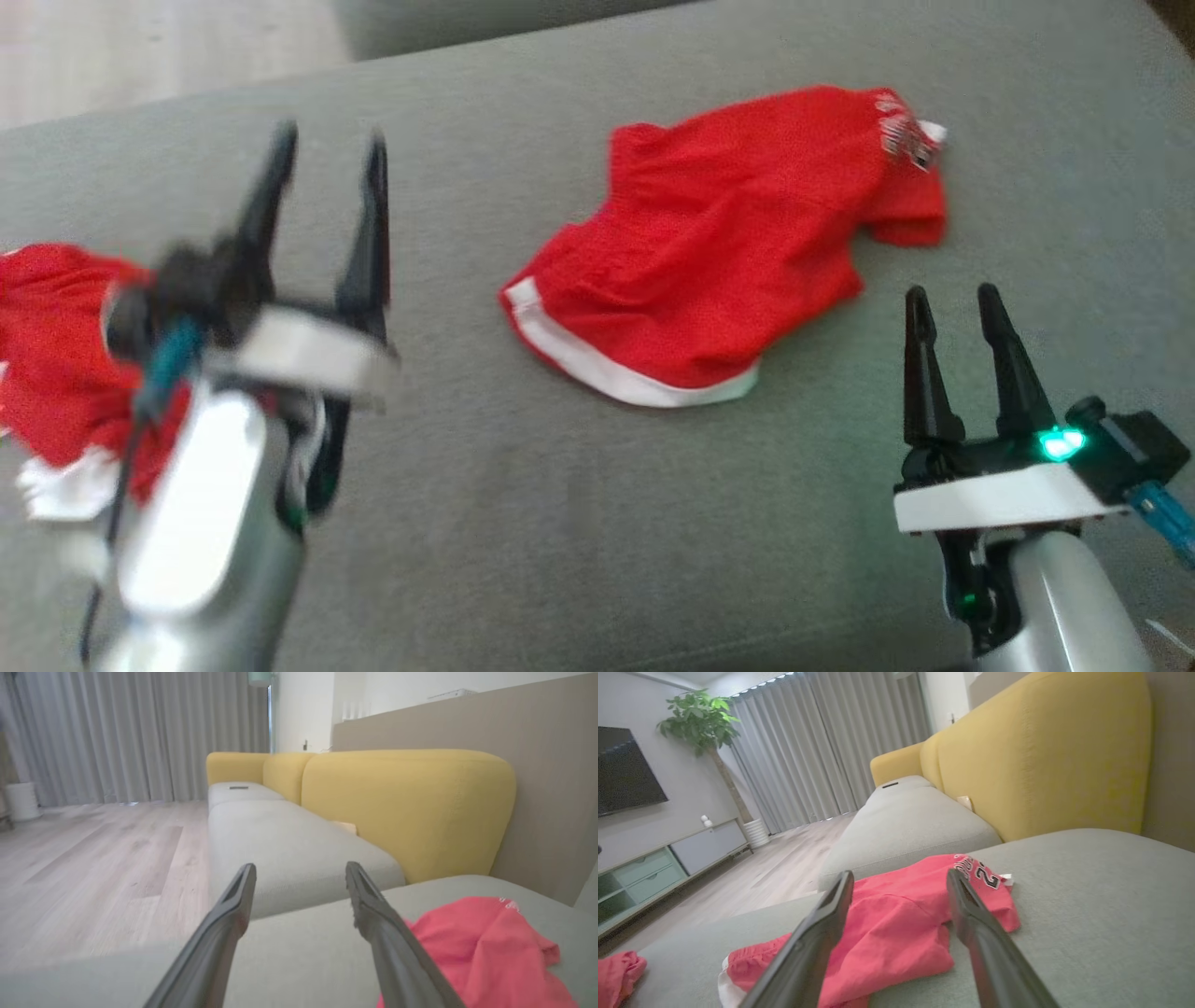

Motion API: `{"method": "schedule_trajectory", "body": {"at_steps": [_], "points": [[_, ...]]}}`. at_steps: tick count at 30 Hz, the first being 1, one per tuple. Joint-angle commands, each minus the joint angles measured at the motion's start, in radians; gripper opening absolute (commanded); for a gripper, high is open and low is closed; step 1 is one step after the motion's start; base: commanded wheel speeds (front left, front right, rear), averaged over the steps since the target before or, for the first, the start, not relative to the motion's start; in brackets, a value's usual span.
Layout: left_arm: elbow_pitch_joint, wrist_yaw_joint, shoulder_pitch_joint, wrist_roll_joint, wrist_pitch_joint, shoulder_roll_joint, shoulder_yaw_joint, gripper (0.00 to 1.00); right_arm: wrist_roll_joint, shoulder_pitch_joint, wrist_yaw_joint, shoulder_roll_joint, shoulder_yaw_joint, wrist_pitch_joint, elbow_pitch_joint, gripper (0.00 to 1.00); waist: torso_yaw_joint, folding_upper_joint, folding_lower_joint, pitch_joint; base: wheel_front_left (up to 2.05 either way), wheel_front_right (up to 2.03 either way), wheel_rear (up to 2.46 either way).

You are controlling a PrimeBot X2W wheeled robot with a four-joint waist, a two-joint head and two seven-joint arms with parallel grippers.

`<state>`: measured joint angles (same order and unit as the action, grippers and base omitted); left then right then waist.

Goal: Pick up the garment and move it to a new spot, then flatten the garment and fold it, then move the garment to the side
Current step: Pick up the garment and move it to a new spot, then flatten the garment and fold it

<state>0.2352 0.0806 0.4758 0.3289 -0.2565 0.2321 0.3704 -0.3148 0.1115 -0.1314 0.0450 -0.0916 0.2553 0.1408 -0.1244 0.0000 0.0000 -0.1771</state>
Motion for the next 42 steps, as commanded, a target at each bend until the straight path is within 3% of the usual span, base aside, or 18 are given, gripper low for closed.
{"method": "schedule_trajectory", "body": {"at_steps": [1, 6, 9, 15, 24, 34, 42], "points": [[-0.057, 0.01, -0.01, 0.008, -0.005, 0.023, -0.05, 1.0, 0.011, 0.006, 0.001, 0.005, -0.014, 0.006, -0.027, 1.0, 0.067, 0.0, 0.0, 0.039, 0.0, 0.0, 0.0], [-0.183, 0.02, -0.258, -0.007, -0.005, -0.04, -0.113, 1.0, 0.032, -0.023, 0.001, 0.005, 0.011, 0.006, -0.013, 1.0, 0.121, 0.0, 0.0, 0.08, 0.0, 0.0, 0.0], [-0.236, -0.003, -0.349, -0.014, -0.005, -0.1, -0.155, 1.0, 0.035, -0.034, 0.001, 0.005, 0.011, 0.006, -0.007, 1.0, 0.127, 0.0, 0.0, 0.094, 0.0, 0.0, 0.0], [-0.245, -0.05, -0.429, -0.059, -0.005, -0.161, -0.203, 1.0, 0.036, -0.053, 0.001, 0.005, 0.008, 0.006, -0.001, 1.0, 0.135, 0.0, 0.0, 0.102, 0.0, 0.0, 0.0], [-0.229, -0.096, -0.412, -0.091, -0.005, -0.18, -0.23, 1.0, 0.045, -0.057, 0.001, 0.005, -0.021, 0.006, 0.033, 1.0, 0.132, 0.0, 0.0, 0.097, 0.0, 0.0, 0.0], [-0.226, -0.095, -0.391, -0.076, -0.005, -0.182, -0.21, 1.0, -0.02, -0.008, 0.001, 0.005, -0.13, -0.017, 0.278, 1.0, 0.167, 0.0, 0.0, 0.072, 0.0, 0.0, 0.0], [-0.22, -0.089, -0.382, -0.073, -0.005, -0.182, -0.189, 1.0, -0.128, 0.087, 0.001, 0.005, -0.14, -0.013, 0.427, 1.0, 0.21, 0.0, 0.0, 0.042, 0.0, 0.0, 0.0]]}}
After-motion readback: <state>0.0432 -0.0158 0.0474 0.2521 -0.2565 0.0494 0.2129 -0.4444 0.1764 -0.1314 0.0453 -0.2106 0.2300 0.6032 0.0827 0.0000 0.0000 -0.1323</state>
